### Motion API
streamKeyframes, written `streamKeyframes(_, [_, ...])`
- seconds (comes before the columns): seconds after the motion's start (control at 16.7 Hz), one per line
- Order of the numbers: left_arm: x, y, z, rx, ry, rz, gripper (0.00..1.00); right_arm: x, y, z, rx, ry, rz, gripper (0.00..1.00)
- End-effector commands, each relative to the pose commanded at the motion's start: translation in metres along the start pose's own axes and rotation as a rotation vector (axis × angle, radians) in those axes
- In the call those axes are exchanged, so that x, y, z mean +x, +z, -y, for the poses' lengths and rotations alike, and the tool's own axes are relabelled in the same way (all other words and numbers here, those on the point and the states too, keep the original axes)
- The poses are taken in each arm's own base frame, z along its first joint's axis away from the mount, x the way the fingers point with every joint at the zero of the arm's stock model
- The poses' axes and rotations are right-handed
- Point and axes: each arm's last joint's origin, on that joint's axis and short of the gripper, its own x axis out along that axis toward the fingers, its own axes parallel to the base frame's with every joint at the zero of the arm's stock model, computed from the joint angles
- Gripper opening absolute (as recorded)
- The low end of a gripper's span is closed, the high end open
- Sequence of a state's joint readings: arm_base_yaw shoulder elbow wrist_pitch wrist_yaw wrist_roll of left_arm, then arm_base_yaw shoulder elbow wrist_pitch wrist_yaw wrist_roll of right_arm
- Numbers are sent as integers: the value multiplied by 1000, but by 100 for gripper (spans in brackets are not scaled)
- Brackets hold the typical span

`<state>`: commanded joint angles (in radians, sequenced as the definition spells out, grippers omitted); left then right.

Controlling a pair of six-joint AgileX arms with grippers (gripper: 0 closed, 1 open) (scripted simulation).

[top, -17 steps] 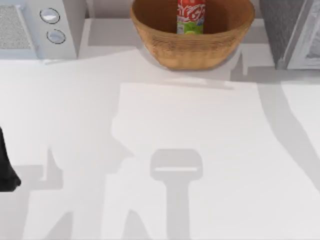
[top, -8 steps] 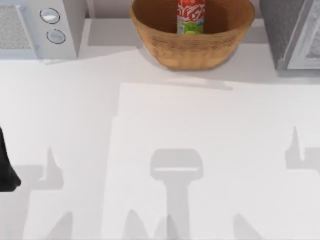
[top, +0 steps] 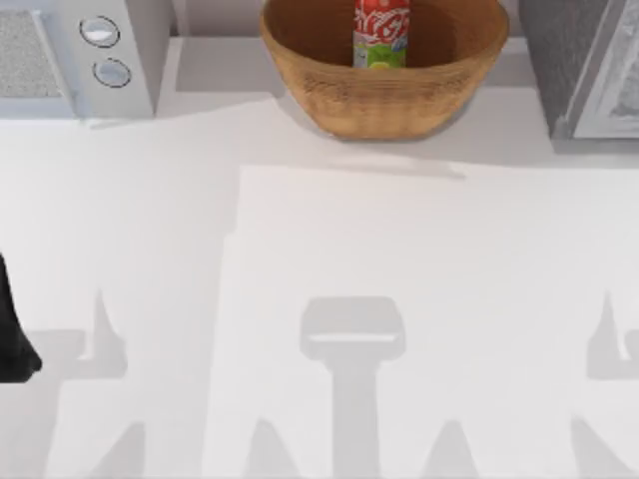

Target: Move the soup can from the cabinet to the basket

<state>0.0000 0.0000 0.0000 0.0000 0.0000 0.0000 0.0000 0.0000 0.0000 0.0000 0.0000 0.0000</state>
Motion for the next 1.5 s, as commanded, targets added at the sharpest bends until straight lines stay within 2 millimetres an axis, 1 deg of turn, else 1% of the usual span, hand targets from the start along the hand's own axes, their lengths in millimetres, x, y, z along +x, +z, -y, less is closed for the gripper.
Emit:
streamKeyframes(0.24, [0,0,0,0,0,0,100,0,0,0,0,2,-1,100])
streamKeyframes(0.36, [0,0,0,0,0,0,100,2,5,2,0,2,9,100])
streamKeyframes(0.54, [0,0,0,0,0,0,100,8,18,10,-4,5,34,100])
streamKeyframes(0.72, [0,0,0,0,0,0,100,22,33,27,-12,9,46,100])
streamKeyframes(0.84, [0,0,0,0,0,0,100,34,41,44,-17,11,45,100])
streamKeyframes(0.96, [0,0,0,0,0,0,100,47,44,67,-19,13,37,100])
streamKeyframes(1.14, [0,0,0,0,0,0,100,60,38,110,-12,12,16,100])
streamKeyframes(1.32, [0,0,0,0,0,0,100,62,24,152,-3,9,3,100])
streamKeyframes(1.5, [0,0,0,0,0,0,100,55,9,184,-1,5,0,100])
